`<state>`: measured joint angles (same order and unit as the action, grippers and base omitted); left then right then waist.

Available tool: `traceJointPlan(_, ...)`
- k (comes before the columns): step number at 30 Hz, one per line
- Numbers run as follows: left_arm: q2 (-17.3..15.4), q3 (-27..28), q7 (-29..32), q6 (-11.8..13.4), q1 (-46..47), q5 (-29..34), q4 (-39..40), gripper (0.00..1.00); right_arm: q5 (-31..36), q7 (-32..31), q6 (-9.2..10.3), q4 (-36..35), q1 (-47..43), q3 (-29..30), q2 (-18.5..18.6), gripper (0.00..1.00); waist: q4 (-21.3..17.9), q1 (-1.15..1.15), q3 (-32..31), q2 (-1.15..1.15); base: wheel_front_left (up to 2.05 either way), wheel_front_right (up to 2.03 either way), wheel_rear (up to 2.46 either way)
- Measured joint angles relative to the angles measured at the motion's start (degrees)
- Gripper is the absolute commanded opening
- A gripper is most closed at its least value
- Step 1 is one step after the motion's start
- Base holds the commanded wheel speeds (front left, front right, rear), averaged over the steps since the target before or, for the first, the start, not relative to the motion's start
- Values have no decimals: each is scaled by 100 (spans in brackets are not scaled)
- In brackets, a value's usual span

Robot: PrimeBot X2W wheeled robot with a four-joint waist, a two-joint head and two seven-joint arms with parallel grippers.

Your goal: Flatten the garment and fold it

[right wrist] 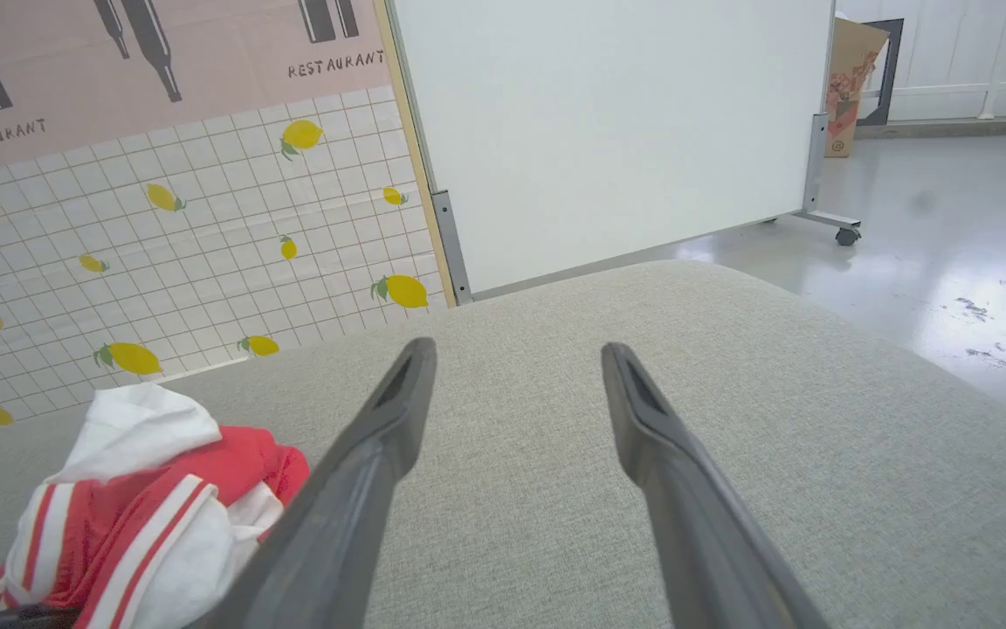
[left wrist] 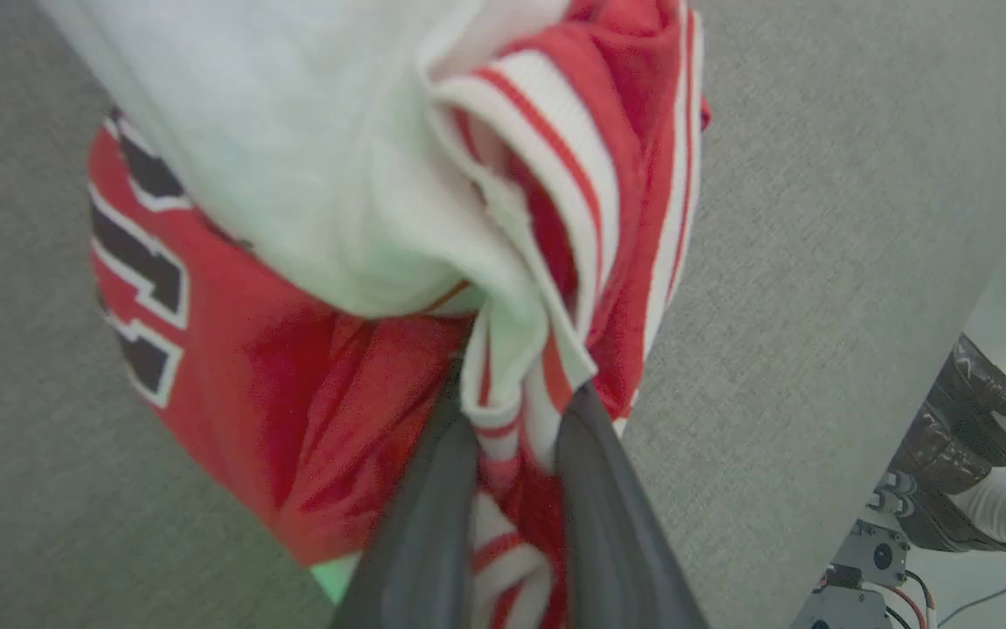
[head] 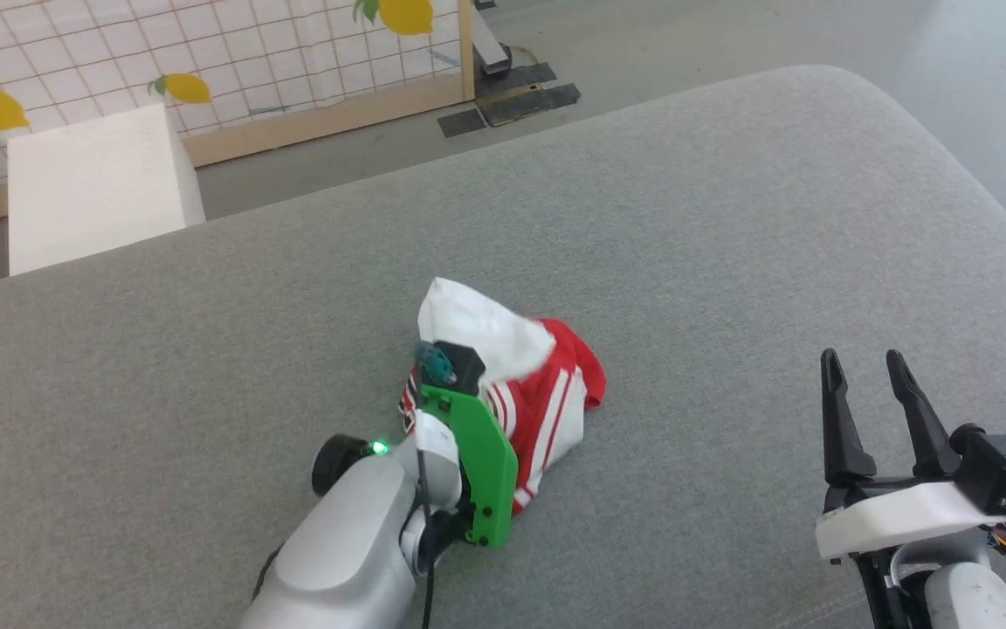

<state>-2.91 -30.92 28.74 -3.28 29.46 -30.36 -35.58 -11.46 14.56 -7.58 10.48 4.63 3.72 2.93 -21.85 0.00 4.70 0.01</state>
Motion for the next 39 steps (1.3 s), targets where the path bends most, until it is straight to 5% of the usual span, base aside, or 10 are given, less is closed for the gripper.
traceJointPlan(1, 8, -64, 185, 46, -3, -4, -74, 47, -13, -1, 0, 1, -2, -3, 1, 100, -21, 0, 17, 0, 0, 0, 0)
traceJointPlan(2, 14, -107, 303, 94, 0, -11, -91, 98, -13, -1, 0, 2, -2, -11, 1, 100, -26, 0, 34, 0, 0, 0, 0)
traceJointPlan(8, 56, -137, -258, 188, 7, 23, 170, 100, -13, -1, 0, -3, -2, -74, -1, 100, 174, 0, 68, 0, 0, 0, 0)
traceJointPlan(18, -166, 624, -4176, 541, -477, 466, 1326, 100, 130, -202, 0, -342, -3, -175, -2, 100, 804, 0, -112, 0, 0, 0, 0)
traceJointPlan(25, -304, 1326, -4342, 742, -1444, 766, 2169, 100, 186, -861, 0, -452, 64, -314, -2, 100, 1156, 0, -252, 0, 0, 0, 0)
traceJointPlan(39, -53, 2237, -4353, 476, -2356, 1311, 2960, 100, -355, -3875, 0, 803, 1154, -458, -1, 100, 1722, 0, 34, 0, 0, 0, 0)
